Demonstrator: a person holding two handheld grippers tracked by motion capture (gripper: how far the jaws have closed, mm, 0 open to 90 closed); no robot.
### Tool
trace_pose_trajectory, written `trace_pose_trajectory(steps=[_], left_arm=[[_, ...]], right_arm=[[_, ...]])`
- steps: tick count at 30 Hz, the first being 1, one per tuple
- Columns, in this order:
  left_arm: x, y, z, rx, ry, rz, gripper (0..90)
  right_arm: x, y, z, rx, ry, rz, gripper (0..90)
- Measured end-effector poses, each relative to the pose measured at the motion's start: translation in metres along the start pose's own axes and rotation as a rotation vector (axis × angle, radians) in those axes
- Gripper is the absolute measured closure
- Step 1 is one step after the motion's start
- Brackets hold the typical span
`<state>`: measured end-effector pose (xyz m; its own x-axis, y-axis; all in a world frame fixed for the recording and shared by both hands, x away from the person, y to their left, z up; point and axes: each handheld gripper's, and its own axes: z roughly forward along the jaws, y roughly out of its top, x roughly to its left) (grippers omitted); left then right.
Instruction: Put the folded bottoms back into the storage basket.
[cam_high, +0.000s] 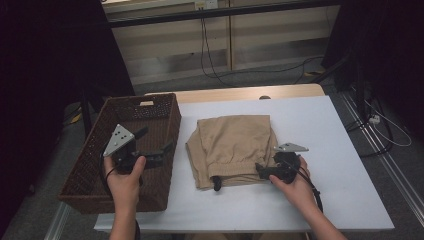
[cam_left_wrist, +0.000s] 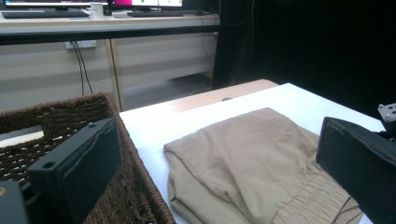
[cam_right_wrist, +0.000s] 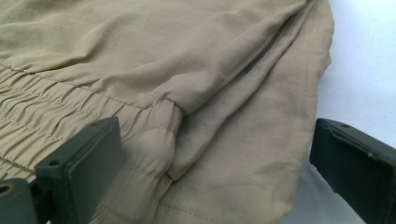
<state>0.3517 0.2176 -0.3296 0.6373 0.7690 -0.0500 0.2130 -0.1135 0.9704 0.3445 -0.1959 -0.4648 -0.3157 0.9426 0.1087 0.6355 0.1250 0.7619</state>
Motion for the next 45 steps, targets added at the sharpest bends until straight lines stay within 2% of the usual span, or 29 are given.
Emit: trace_pose_trajectory(steps=[1,2,6,8,12,15,17,20,24,28,29,30,32,35,38,41,43,45], left_arm=[[0.000,0.000,0.001,0.004,-0.003,0.002,0.3],[-0.001,0.000,0.001,0.007,-0.003,0.004,0.4],[-0.003,0.000,0.004,0.010,-0.009,0.007,0.4],[-0.004,0.000,0.006,0.015,-0.011,0.005,0.4],[-0.006,-0.002,0.011,0.023,-0.020,-0.008,0.6],[-0.008,-0.004,0.015,0.039,-0.021,-0.007,0.6],[-0.010,-0.004,0.018,0.043,-0.027,-0.010,0.6],[-0.012,-0.004,0.021,0.052,-0.034,-0.008,0.6],[-0.013,-0.004,0.023,0.057,-0.034,-0.012,0.6],[-0.017,-0.003,0.028,0.064,-0.043,-0.012,0.6],[-0.018,-0.002,0.030,0.084,-0.035,0.006,0.5],[-0.018,-0.002,0.030,0.084,-0.035,0.006,0.5],[-0.020,0.002,0.032,0.073,-0.018,0.011,0.3],[-0.023,0.005,0.033,0.065,-0.042,0.015,0.1],[-0.022,0.007,0.035,0.063,-0.043,0.013,0.1],[-0.020,0.013,0.037,0.033,-0.041,-0.002,0.1],[-0.020,0.015,0.037,0.031,-0.041,-0.003,0.1],[-0.023,0.021,0.041,0.014,-0.055,-0.004,0.1]], right_arm=[[-0.001,0.000,0.001,0.018,0.008,0.033,2.1],[-0.003,0.000,0.001,0.025,0.018,0.046,2.0],[0.000,0.000,0.003,0.036,0.003,0.040,2.1],[0.000,0.000,0.002,0.035,0.006,0.041,5.1],[0.002,-0.002,-0.001,0.018,0.043,0.050,19.8],[0.005,-0.002,-0.004,0.006,0.076,0.076,39.0],[0.005,-0.003,-0.005,0.011,0.138,0.116,53.2],[0.006,-0.002,-0.005,0.003,0.168,0.113,64.0],[0.008,0.000,-0.005,-0.002,0.166,0.113,74.4],[0.008,0.002,-0.004,-0.003,0.162,0.111,77.1],[0.007,0.002,-0.005,-0.004,0.167,0.115,77.4],[0.006,0.003,-0.005,-0.006,0.172,0.120,77.6],[0.005,0.003,-0.007,-0.009,0.179,0.127,77.7],[0.005,0.004,-0.010,-0.025,0.178,0.122,77.7],[0.004,0.003,-0.010,-0.025,0.182,0.125,77.8],[0.004,0.004,-0.012,-0.034,0.186,0.123,77.8],[0.003,0.004,-0.013,-0.035,0.185,0.119,77.8],[0.003,0.004,-0.014,-0.038,0.188,0.121,77.8]])
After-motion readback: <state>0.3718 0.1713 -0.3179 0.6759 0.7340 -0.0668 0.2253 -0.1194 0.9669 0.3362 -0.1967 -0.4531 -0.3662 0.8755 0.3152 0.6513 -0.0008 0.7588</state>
